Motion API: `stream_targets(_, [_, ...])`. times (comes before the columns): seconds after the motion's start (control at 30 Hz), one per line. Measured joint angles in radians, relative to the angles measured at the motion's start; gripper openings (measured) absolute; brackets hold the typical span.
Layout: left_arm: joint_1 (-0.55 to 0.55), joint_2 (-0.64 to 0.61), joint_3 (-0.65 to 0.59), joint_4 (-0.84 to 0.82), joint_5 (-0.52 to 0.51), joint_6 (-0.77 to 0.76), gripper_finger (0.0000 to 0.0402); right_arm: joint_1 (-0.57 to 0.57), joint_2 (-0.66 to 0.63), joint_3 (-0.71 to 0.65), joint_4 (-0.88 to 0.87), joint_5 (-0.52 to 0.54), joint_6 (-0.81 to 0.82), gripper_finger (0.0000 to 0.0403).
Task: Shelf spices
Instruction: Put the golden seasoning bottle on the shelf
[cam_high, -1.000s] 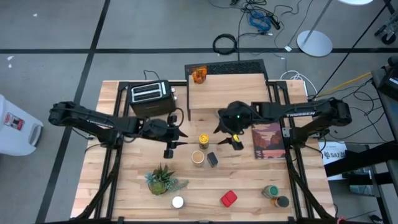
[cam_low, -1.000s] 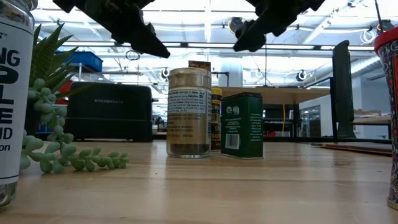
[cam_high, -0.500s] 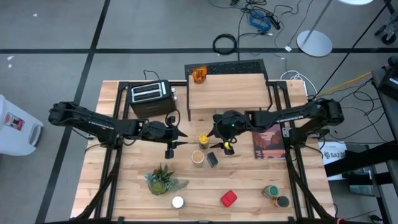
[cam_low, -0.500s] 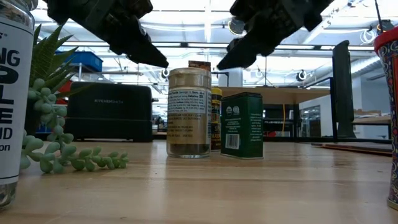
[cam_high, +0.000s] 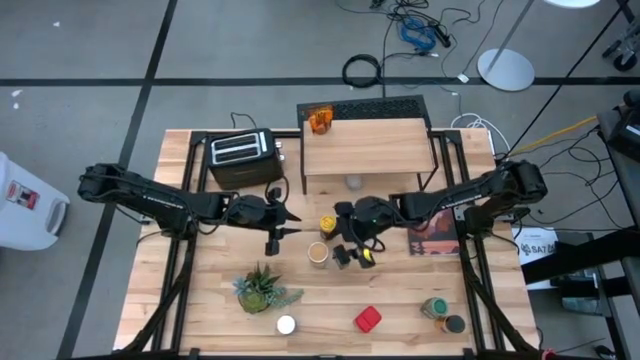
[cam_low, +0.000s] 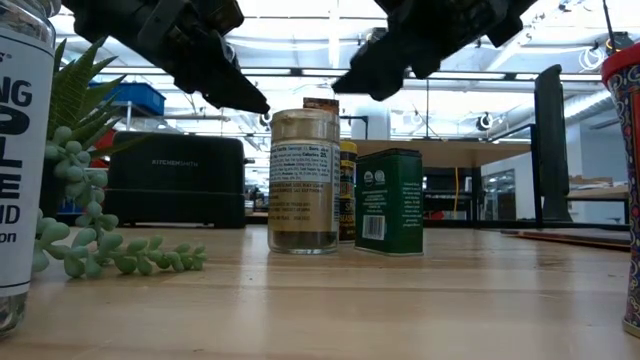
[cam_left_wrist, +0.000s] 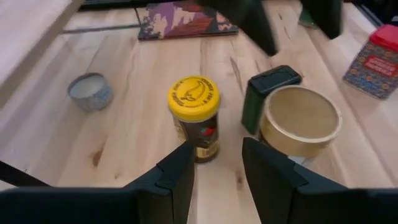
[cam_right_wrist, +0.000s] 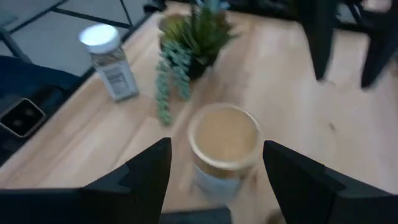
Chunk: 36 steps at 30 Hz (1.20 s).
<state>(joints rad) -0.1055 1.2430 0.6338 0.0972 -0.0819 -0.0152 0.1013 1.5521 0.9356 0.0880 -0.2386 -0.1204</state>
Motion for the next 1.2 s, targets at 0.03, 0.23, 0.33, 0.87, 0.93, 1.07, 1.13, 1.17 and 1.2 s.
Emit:
stream_targets(0.03, [0.0, 0.0, 0.0, 0.0, 0.007, -0.004, 0.0144, 0.005, 0.005, 0.0, 0.023, -0.002, -0.001, 0.0243])
stream_targets(0.23, [-0.017, 0.0, 0.0, 0.001, 0.023, -0.006, 0.0144, 0.011, 0.019, 0.0, 0.069, 0.009, 0.008, 0.0285])
stream_targets(0.33, [-0.028, 0.0, 0.0, -0.001, 0.026, -0.007, 0.0144, 0.012, 0.036, 0.0, 0.1, 0.007, 0.03, 0.0313])
stream_targets(0.87, [-0.046, 0.0, 0.0, -0.002, 0.025, -0.007, 0.0144, 0.011, 0.227, 0.097, 0.094, 0.006, 0.004, 0.0353])
stream_targets(0.93, [-0.046, 0.0, 0.0, -0.001, 0.025, -0.007, 0.0144, 0.011, 0.253, 0.121, 0.055, 0.003, 0.0, 0.0353])
stream_targets(1.07, [-0.046, 0.0, 0.0, -0.001, 0.025, -0.006, 0.0144, 0.012, 0.283, 0.17, -0.009, 0.002, -0.013, 0.0353])
stream_targets(1.13, [-0.046, 0.0, 0.0, -0.002, 0.025, -0.006, 0.0144, 0.012, 0.284, 0.172, -0.008, 0.002, -0.013, 0.0353])
stream_targets(1.17, [-0.046, 0.0, 0.0, -0.001, 0.025, -0.006, 0.0144, 0.011, 0.282, 0.172, -0.005, 0.004, -0.013, 0.0353])
stream_targets(1.2, [-0.046, 0.0, 0.0, -0.001, 0.025, -0.006, 0.0144, 0.011, 0.279, 0.172, -0.005, 0.01, -0.013, 0.0353])
